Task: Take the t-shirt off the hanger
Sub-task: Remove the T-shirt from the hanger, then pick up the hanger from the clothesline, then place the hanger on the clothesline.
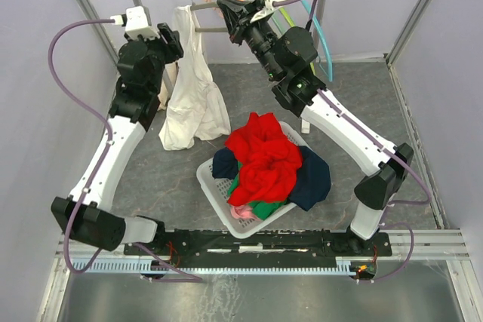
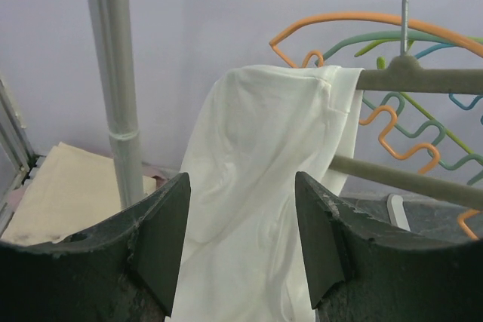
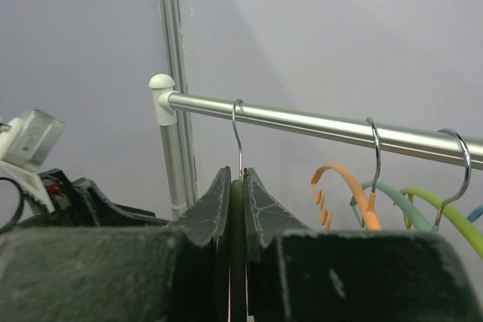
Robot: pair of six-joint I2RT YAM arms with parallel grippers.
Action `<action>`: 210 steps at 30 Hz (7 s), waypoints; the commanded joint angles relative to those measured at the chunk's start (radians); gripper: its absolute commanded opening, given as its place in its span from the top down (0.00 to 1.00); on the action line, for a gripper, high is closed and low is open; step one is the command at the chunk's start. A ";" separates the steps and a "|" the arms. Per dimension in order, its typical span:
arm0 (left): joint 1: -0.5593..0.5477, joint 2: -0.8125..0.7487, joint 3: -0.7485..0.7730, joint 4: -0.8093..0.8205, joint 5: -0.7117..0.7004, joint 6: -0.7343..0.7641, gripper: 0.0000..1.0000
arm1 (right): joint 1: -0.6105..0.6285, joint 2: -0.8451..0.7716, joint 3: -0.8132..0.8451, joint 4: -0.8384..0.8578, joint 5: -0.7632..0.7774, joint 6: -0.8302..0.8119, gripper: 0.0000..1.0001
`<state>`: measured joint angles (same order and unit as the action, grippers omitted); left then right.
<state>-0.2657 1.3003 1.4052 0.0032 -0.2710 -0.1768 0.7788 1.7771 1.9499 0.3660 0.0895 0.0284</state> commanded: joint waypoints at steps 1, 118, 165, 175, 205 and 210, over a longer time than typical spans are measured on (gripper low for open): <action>0.002 0.076 0.085 0.095 0.018 -0.031 0.36 | 0.003 -0.070 0.001 0.102 -0.003 -0.012 0.98; 0.001 0.329 0.489 0.213 0.190 0.037 0.97 | 0.004 -0.298 -0.555 0.666 0.084 -0.111 0.98; -0.012 0.505 0.631 0.046 -0.019 0.019 0.97 | 0.004 -0.531 -0.675 0.537 0.044 -0.151 0.98; -0.020 0.203 0.314 0.114 0.165 -0.045 0.97 | 0.004 -0.392 -0.549 0.550 0.052 -0.168 0.98; -0.026 -0.178 0.119 0.064 0.471 -0.181 0.97 | 0.004 -0.126 -0.341 0.525 0.064 -0.134 0.98; -0.026 -0.193 0.137 0.078 0.487 -0.192 0.97 | 0.004 -0.114 -0.335 0.511 0.072 -0.122 0.98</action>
<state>-0.2886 1.1458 1.4712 0.0139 0.1692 -0.3191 0.7815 1.6634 1.5646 0.8516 0.1589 -0.1078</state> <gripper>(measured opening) 0.043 0.124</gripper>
